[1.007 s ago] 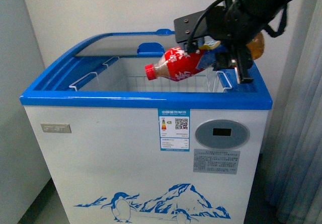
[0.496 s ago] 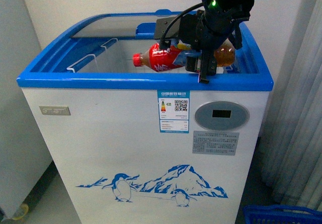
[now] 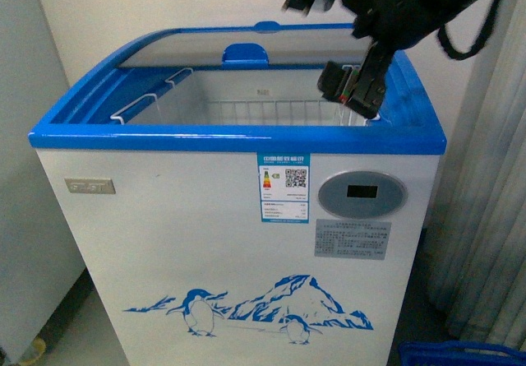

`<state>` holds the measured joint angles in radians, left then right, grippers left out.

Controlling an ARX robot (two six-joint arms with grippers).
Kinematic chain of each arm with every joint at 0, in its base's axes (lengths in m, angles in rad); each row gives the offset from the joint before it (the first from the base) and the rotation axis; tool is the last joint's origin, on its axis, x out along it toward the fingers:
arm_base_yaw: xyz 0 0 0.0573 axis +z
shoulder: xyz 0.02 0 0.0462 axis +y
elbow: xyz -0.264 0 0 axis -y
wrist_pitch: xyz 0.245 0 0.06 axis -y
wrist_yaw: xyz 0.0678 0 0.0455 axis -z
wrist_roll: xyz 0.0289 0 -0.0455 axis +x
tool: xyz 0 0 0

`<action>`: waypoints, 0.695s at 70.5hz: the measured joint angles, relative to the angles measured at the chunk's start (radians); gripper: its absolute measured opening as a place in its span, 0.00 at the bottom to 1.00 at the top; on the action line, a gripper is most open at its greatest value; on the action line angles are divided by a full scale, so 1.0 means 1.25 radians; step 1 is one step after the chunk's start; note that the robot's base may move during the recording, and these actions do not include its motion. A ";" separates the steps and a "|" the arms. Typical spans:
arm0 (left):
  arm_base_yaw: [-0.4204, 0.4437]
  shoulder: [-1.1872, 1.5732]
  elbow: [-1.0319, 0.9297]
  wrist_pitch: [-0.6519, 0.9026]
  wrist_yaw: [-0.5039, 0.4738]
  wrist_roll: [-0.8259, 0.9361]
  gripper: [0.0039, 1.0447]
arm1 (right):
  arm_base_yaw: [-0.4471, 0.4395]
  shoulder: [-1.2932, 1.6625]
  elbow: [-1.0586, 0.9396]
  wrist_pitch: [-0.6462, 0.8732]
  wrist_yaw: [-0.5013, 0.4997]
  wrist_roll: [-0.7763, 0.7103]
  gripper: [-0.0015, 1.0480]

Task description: Put drink in fridge

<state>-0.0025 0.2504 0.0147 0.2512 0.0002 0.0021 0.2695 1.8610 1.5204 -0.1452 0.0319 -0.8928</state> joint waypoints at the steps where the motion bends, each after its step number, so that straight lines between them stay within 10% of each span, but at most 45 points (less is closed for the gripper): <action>1: 0.000 -0.002 0.000 -0.002 0.000 0.000 0.02 | -0.002 -0.015 -0.012 0.003 0.002 0.014 0.92; 19: 0.000 -0.068 0.000 -0.068 0.000 0.000 0.02 | -0.166 -0.558 -0.336 -0.305 -0.035 0.557 0.93; 31: 0.000 -0.192 0.000 -0.198 0.000 0.000 0.02 | -0.318 -0.913 -0.448 -0.606 -0.170 0.701 0.92; 41: 0.000 -0.195 0.000 -0.199 0.000 0.000 0.02 | -0.235 -1.202 -0.713 -0.129 -0.043 0.703 0.67; 49: 0.000 -0.195 0.000 -0.200 0.000 0.000 0.02 | -0.222 -1.248 -0.848 -0.003 -0.031 0.703 0.48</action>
<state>-0.0025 0.0063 0.0147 0.0017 0.0002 0.0025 -0.0074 0.3008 0.4599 -0.1493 -0.0063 -0.0135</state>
